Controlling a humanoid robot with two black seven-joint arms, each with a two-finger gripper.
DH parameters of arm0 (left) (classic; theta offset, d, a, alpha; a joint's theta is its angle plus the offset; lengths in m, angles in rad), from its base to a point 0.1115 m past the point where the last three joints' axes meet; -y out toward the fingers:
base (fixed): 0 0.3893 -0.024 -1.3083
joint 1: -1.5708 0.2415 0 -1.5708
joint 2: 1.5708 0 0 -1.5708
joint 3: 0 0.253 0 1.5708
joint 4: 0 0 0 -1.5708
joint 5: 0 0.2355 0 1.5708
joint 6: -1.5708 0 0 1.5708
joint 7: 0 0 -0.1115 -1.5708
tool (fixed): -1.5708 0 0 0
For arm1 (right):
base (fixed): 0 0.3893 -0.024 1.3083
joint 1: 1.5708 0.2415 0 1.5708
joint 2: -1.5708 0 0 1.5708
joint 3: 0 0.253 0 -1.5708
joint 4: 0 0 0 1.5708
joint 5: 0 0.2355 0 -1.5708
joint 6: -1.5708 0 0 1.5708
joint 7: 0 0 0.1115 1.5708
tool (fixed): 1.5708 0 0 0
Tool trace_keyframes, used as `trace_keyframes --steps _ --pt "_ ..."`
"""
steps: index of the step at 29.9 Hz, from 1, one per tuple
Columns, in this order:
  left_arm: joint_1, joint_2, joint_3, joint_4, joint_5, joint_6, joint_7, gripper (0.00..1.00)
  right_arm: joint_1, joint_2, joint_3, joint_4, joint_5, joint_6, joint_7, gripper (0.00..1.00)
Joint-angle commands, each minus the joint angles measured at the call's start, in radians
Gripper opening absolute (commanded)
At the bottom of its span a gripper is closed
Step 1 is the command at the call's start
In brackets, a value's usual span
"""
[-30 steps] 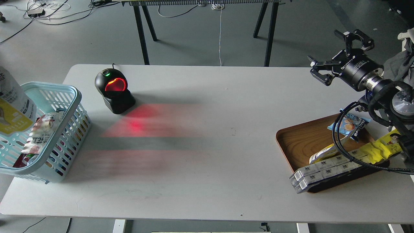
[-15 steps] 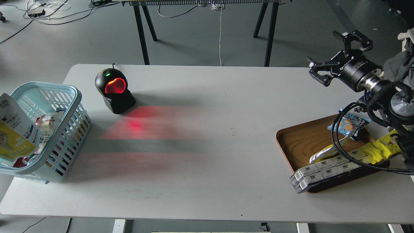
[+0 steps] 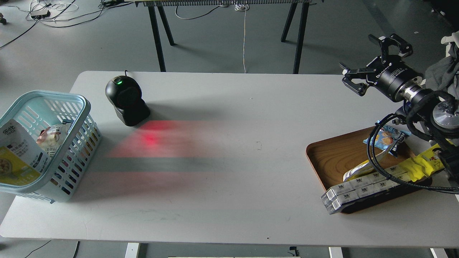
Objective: Scan snack and place in basket
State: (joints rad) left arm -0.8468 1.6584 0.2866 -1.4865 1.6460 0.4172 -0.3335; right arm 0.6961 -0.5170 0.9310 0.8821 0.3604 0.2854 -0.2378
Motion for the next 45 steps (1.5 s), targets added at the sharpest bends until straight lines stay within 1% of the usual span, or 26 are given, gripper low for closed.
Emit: trace_keyframes --steps 1,4,7,10,13,16,21,24,26,29,31,33,36,38,41,43,45 --pt "0.000 0.000 0.000 0.008 0.000 0.008 -0.007 0.38 0.002 0.000 0.000 0.000 0.000 0.000 0.000 0.95" --pt "0.000 0.003 -0.001 0.009 0.000 0.017 -0.015 0.50 0.002 0.000 0.000 0.000 0.000 0.000 0.000 0.95" --pt "-0.002 0.012 -0.004 0.009 0.000 0.052 -0.019 0.67 0.002 0.000 0.000 0.000 0.000 0.000 0.000 0.95" --pt "-0.011 0.024 -0.012 0.009 -0.023 0.071 -0.021 0.81 0.003 0.000 0.000 0.001 0.000 0.000 0.000 0.95" --pt "-0.014 0.040 -0.058 0.012 -0.095 0.071 -0.036 0.86 0.003 -0.002 0.000 0.003 0.000 0.000 0.000 0.95" --pt "-0.014 0.044 -0.134 0.023 -0.155 0.071 -0.048 0.88 0.003 -0.003 0.002 0.011 0.000 0.000 0.000 0.95" --pt "-0.011 0.026 -0.305 0.040 -0.306 0.071 -0.044 0.95 0.000 -0.006 0.012 0.024 0.000 0.000 0.002 0.95" --pt "-0.012 -0.023 -0.397 0.049 -0.444 0.028 -0.032 0.97 0.002 -0.008 0.014 0.025 0.000 -0.002 0.006 0.95" --pt "-0.018 -0.090 -0.464 0.070 -0.524 0.011 -0.013 0.98 0.002 -0.011 0.014 0.026 0.000 -0.002 0.006 0.95" --pt "-0.034 -0.213 -0.562 0.107 -0.615 -0.012 0.028 0.99 0.002 -0.014 0.015 0.034 0.000 0.000 0.006 0.96" --pt "-0.044 -0.297 -0.619 0.158 -0.682 -0.061 0.062 0.99 0.002 -0.015 0.015 0.044 0.000 -0.002 0.006 0.96" --pt "-0.063 -0.420 -0.684 0.218 -0.767 -0.106 0.085 0.99 0.003 -0.015 0.015 0.046 0.000 -0.002 0.006 0.96" --pt "-0.095 -0.584 -0.767 0.313 -0.860 -0.165 0.093 0.99 0.003 -0.015 0.014 0.049 0.000 -0.008 0.006 0.97" --pt "-0.113 -0.681 -0.802 0.380 -0.912 -0.227 0.099 0.99 0.005 -0.017 0.014 0.049 0.000 -0.009 0.006 0.98" --pt "-0.120 -0.817 -0.839 0.472 -0.994 -0.303 0.146 0.99 0.005 -0.018 0.012 0.049 0.000 -0.018 0.006 0.98" --pt "-0.123 -0.890 -0.865 0.518 -1.040 -0.351 0.165 0.99 0.005 -0.024 0.009 0.049 -0.001 -0.018 0.006 0.98" --pt "-0.121 -0.949 -0.897 0.572 -1.103 -0.420 0.175 0.99 0.003 -0.032 0.006 0.049 -0.003 -0.018 0.006 0.98"
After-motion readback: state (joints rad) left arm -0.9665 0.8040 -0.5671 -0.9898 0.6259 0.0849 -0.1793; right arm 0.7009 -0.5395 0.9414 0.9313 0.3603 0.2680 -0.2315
